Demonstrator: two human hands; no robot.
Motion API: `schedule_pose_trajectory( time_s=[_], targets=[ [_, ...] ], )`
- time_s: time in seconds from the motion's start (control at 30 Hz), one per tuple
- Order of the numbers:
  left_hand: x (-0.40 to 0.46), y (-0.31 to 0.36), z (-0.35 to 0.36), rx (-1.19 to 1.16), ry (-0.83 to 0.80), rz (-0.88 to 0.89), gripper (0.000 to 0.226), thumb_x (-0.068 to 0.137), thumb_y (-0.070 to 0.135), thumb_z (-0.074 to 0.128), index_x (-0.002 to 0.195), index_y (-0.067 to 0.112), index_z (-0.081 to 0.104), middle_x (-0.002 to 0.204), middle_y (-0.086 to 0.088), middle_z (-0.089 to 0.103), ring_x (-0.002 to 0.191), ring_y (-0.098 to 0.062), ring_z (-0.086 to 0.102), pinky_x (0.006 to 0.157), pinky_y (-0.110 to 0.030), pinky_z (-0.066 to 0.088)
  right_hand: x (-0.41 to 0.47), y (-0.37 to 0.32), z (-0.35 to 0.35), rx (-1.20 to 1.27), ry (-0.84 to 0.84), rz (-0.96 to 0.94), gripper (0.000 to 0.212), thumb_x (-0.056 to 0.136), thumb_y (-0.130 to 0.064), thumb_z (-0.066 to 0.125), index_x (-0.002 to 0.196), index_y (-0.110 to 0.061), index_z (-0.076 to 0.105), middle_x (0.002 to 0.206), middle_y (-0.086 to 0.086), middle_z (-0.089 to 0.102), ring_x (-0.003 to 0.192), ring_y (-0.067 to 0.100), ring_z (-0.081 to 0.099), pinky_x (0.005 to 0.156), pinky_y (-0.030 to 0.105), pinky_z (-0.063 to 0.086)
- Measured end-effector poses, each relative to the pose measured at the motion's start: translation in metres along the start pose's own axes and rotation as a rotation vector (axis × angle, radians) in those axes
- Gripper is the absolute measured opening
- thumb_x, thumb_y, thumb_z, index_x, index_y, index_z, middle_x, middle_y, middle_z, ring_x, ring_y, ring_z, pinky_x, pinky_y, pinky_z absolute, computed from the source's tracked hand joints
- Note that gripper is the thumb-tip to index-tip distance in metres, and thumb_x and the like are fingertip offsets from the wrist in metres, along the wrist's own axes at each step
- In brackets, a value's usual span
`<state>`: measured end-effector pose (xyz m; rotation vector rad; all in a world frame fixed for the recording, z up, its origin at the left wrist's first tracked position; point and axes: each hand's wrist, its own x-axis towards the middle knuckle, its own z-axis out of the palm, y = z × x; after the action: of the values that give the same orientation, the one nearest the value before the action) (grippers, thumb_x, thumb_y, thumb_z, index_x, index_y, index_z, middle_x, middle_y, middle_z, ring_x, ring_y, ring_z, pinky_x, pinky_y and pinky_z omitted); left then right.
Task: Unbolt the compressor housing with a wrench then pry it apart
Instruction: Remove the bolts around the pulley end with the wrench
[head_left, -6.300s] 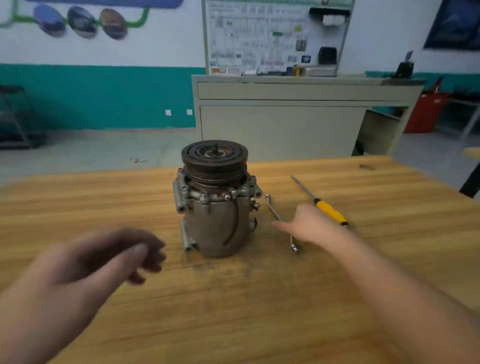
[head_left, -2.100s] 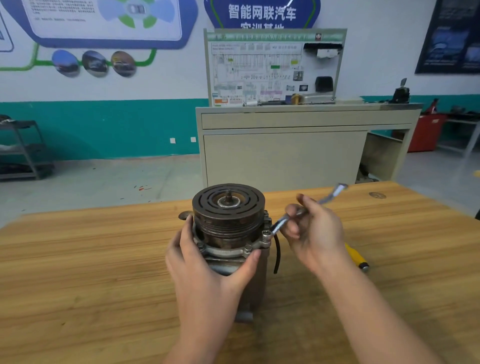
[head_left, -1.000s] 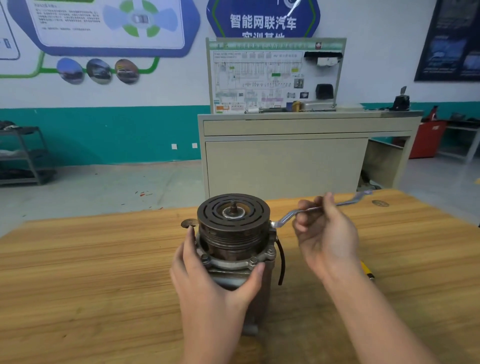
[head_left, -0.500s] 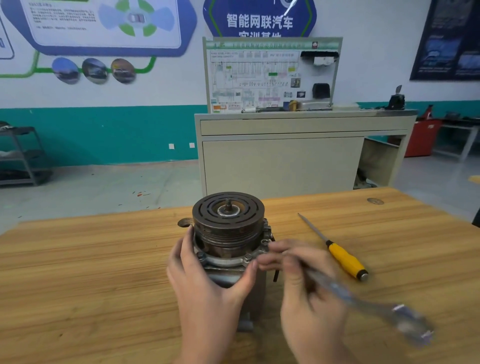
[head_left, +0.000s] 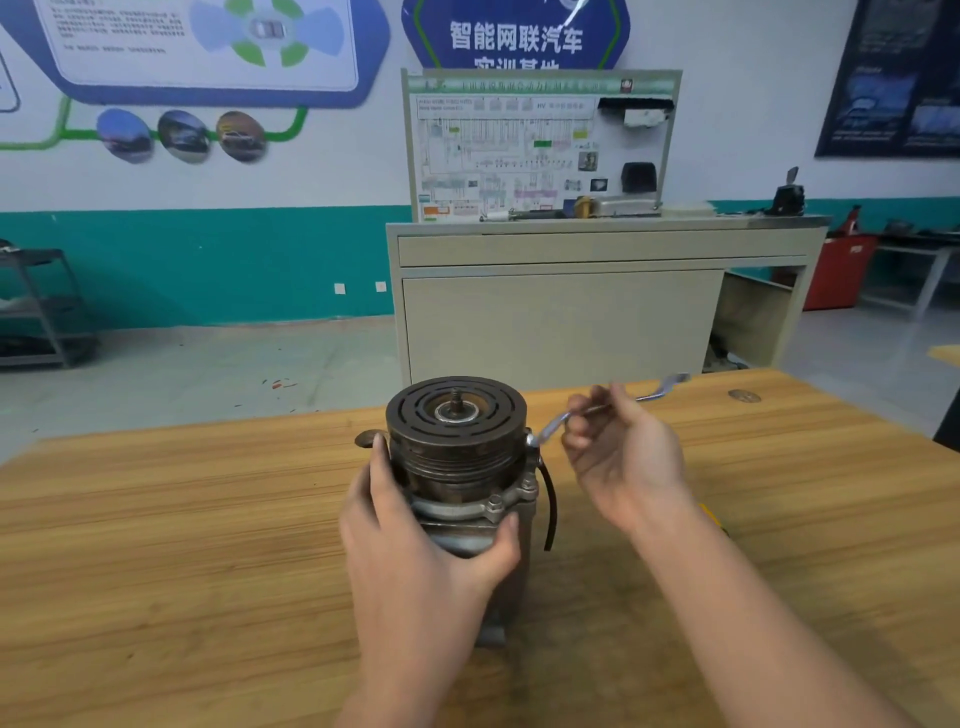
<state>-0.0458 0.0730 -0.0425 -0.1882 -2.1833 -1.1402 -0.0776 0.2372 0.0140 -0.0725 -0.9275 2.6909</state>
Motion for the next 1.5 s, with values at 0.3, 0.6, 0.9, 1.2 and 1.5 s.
schedule_pose_trajectory(
  time_s=[0.3,0.6,0.9,1.2,1.5],
  targets=[
    [0.02,-0.024,-0.008,-0.143,-0.069,0.011,0.121,0.051,0.07,0.062,0.15,0.019,0.016,0.128,0.012,0.033,0.123,0.0,0.029,0.103,-0.023,0.024,-0.068,0.022,-0.004,-0.318,-0.225,-0.655,0.014,0.089,-0.041,0.053,0.079,-0.032,0.058,0.074,0.008,0.067,0.055,0.025,0.068,0.052,0.028,0.054],
    [0.004,-0.009,-0.007,-0.15,0.026,-0.034,0.117,0.052,0.069,0.064,0.148,0.015,0.022,0.137,0.0,0.041,0.126,-0.007,0.031,0.102,-0.026,0.025,-0.077,0.047,-0.009,-0.675,-0.341,-1.044,0.017,0.099,-0.032,0.049,0.103,-0.02,0.061,0.094,-0.006,0.066,0.071,0.014,0.072,0.062,0.031,0.059],
    [-0.001,-0.001,-0.009,-0.064,-0.044,-0.023,0.123,0.051,0.057,0.075,0.15,0.015,0.016,0.145,-0.014,0.031,0.135,-0.026,0.027,0.109,-0.036,0.024,-0.073,0.067,-0.013,-0.822,-0.385,-1.213,0.018,0.101,-0.031,0.043,0.091,-0.02,0.054,0.086,0.002,0.062,0.079,0.011,0.064,0.074,0.019,0.051],
    [0.001,-0.007,-0.005,-0.048,-0.036,-0.01,0.121,0.05,0.059,0.072,0.15,0.022,0.014,0.143,-0.004,0.028,0.133,-0.02,0.024,0.105,-0.031,0.021,-0.004,0.012,0.013,0.024,0.126,0.016,0.028,0.101,-0.02,0.037,0.075,-0.014,0.045,0.044,-0.003,0.046,0.027,0.008,0.03,0.028,0.015,0.02],
    [0.004,-0.006,-0.007,-0.118,-0.034,0.006,0.116,0.05,0.048,0.077,0.148,0.027,0.018,0.139,-0.007,0.031,0.132,-0.022,0.026,0.105,-0.033,0.023,-0.049,0.016,-0.009,-1.031,-0.236,-0.385,0.019,0.058,-0.031,0.083,0.069,-0.022,0.071,0.036,-0.009,0.04,0.037,0.004,0.033,0.04,0.014,0.029]
  ],
)
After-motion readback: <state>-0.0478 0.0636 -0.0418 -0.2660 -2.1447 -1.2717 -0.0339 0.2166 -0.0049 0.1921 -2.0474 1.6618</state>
